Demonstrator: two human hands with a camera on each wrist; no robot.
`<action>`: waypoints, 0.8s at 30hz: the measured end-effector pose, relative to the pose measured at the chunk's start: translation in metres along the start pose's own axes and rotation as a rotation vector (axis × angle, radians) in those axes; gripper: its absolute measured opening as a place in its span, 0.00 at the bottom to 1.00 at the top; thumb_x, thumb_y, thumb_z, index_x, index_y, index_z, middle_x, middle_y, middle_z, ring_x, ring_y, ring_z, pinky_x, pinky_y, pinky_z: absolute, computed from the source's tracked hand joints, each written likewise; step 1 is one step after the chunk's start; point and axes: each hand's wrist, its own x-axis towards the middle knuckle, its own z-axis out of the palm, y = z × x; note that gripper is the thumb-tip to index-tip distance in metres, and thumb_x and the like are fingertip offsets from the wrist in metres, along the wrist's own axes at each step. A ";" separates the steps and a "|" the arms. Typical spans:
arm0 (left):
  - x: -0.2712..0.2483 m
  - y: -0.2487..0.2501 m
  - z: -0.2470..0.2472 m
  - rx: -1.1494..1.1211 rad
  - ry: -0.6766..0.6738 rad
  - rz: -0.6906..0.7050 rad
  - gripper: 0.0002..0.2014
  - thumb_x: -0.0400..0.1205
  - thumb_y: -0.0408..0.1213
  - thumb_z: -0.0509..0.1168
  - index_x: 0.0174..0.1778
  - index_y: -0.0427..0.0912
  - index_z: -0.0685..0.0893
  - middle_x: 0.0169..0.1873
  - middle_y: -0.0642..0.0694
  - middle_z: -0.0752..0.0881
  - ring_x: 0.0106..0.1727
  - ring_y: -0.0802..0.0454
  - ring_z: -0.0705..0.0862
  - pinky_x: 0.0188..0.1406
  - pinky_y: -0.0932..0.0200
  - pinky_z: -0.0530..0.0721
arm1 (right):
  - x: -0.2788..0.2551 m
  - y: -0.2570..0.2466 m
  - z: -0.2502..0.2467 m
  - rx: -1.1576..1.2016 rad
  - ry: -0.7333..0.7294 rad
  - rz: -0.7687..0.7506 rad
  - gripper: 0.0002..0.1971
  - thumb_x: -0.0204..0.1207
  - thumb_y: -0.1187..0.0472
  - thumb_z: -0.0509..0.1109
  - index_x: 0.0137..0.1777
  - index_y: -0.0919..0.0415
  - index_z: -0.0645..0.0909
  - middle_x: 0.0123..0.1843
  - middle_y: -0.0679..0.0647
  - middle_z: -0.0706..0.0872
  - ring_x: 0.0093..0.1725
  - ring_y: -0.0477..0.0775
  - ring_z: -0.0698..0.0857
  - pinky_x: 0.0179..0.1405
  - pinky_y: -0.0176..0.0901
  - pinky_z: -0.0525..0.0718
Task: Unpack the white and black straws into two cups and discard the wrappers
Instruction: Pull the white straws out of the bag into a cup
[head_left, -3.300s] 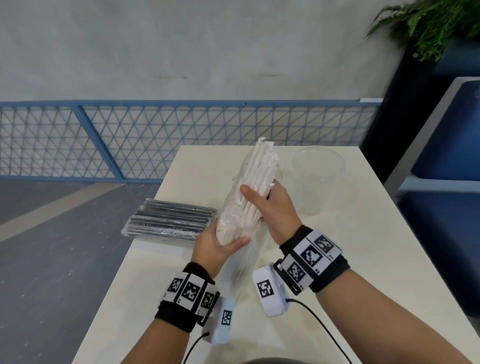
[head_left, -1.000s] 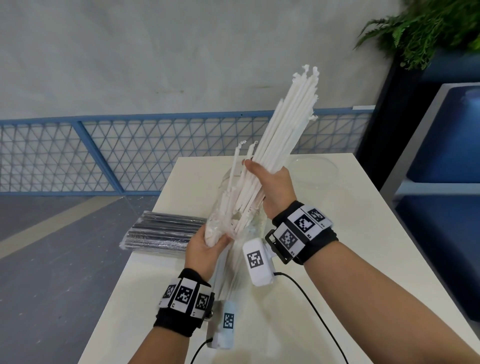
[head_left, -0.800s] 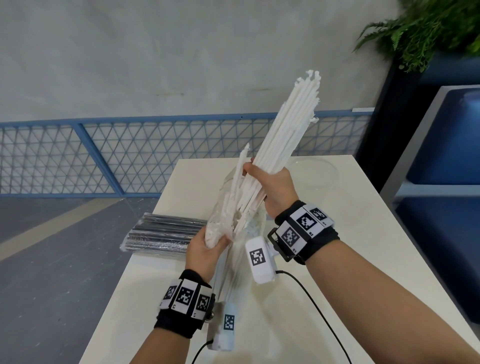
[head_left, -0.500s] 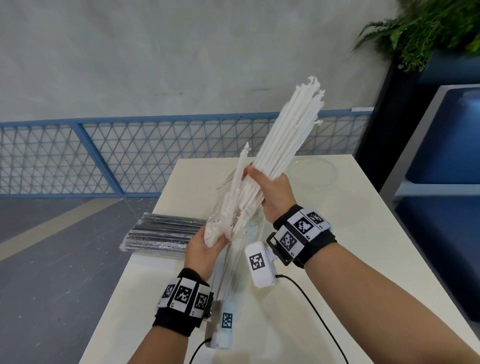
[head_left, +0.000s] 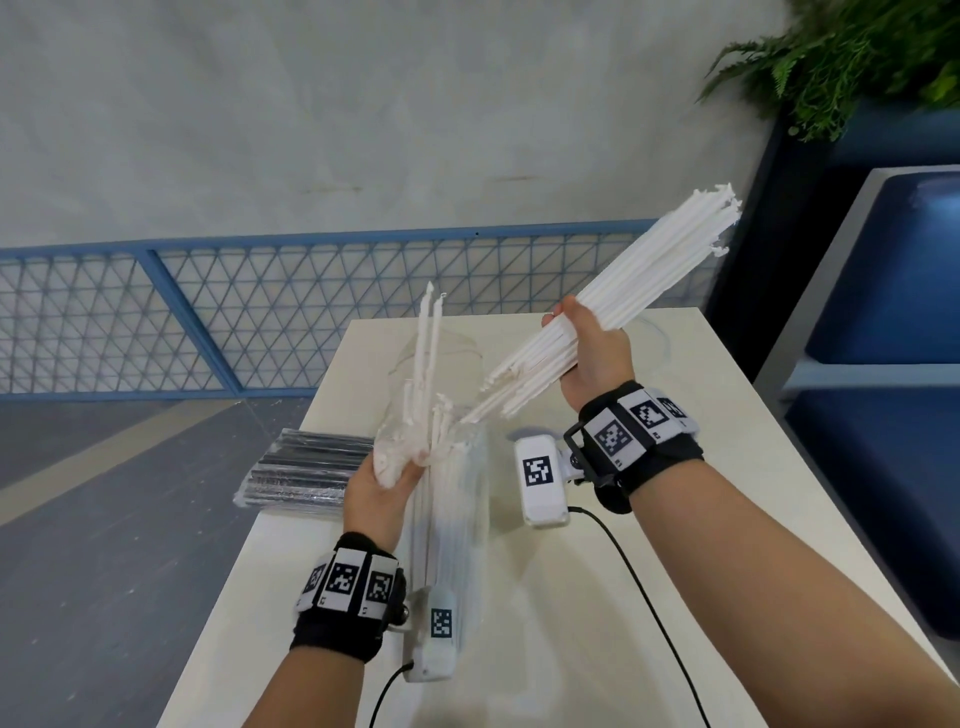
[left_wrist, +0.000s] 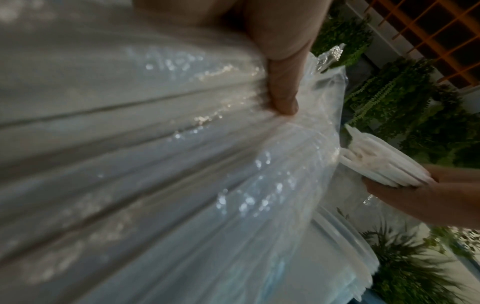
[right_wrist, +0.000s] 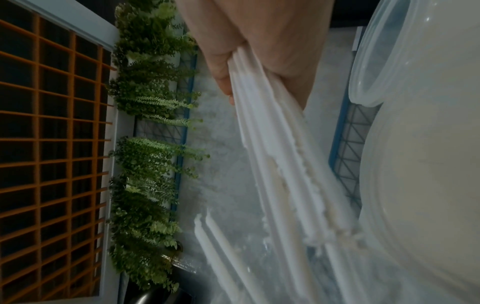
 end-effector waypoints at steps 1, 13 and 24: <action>0.002 -0.001 -0.002 -0.001 0.014 -0.001 0.19 0.74 0.40 0.71 0.61 0.41 0.81 0.49 0.47 0.85 0.54 0.50 0.82 0.58 0.55 0.77 | 0.002 -0.003 -0.002 -0.004 -0.004 -0.012 0.07 0.77 0.67 0.67 0.36 0.62 0.78 0.33 0.54 0.83 0.33 0.49 0.83 0.34 0.39 0.82; 0.007 0.002 -0.002 -0.052 0.085 0.002 0.19 0.77 0.33 0.68 0.64 0.35 0.79 0.53 0.45 0.82 0.56 0.50 0.79 0.60 0.57 0.74 | 0.015 -0.040 -0.005 -0.130 0.064 -0.302 0.04 0.74 0.66 0.68 0.42 0.67 0.76 0.29 0.55 0.80 0.27 0.51 0.81 0.28 0.39 0.81; 0.000 0.004 0.014 -0.158 -0.003 -0.009 0.19 0.75 0.34 0.70 0.61 0.39 0.81 0.49 0.48 0.86 0.54 0.52 0.84 0.47 0.67 0.78 | 0.023 0.038 -0.029 -0.574 0.013 -0.314 0.17 0.70 0.62 0.76 0.58 0.64 0.79 0.50 0.55 0.85 0.51 0.53 0.84 0.51 0.43 0.82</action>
